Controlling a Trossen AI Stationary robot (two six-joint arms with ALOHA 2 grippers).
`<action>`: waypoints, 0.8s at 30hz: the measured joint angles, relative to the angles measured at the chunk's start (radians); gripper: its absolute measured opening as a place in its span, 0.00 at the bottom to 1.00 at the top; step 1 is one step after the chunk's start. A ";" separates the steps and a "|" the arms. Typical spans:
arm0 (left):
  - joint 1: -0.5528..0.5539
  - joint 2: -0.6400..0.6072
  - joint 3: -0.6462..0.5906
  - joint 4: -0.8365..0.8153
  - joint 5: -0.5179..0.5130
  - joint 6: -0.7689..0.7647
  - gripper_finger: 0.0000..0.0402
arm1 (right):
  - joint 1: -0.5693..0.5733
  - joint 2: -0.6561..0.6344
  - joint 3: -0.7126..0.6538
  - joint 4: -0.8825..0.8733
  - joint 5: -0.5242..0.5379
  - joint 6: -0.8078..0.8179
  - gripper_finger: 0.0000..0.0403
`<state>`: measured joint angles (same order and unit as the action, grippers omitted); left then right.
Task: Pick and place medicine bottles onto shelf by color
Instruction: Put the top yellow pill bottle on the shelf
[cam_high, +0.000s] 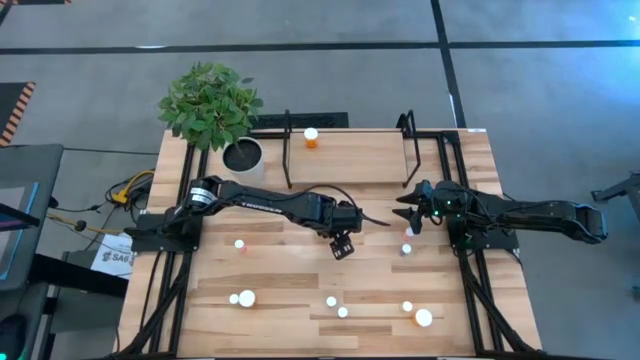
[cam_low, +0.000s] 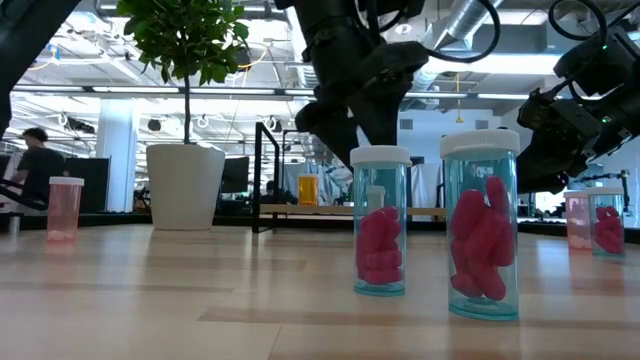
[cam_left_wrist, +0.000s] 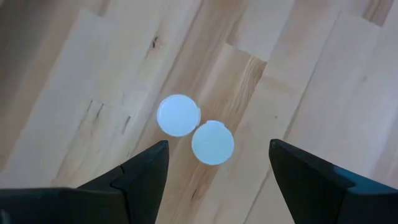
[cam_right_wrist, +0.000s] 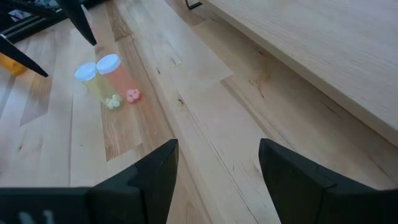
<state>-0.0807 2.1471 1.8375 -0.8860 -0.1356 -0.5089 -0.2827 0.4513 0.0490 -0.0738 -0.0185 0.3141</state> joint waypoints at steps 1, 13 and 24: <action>0.000 -0.001 -0.013 0.017 0.000 -0.004 0.66 | 0.000 0.000 0.000 0.000 0.000 0.000 0.62; 0.002 0.001 -0.057 0.060 0.024 -0.025 0.66 | 0.000 0.000 0.000 0.000 0.000 0.000 0.62; 0.005 0.004 -0.057 0.070 -0.004 -0.024 0.64 | 0.000 0.000 0.000 0.000 0.000 0.000 0.62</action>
<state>-0.0757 2.1507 1.7802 -0.8157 -0.1394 -0.5327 -0.2825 0.4511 0.0490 -0.0742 -0.0185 0.3141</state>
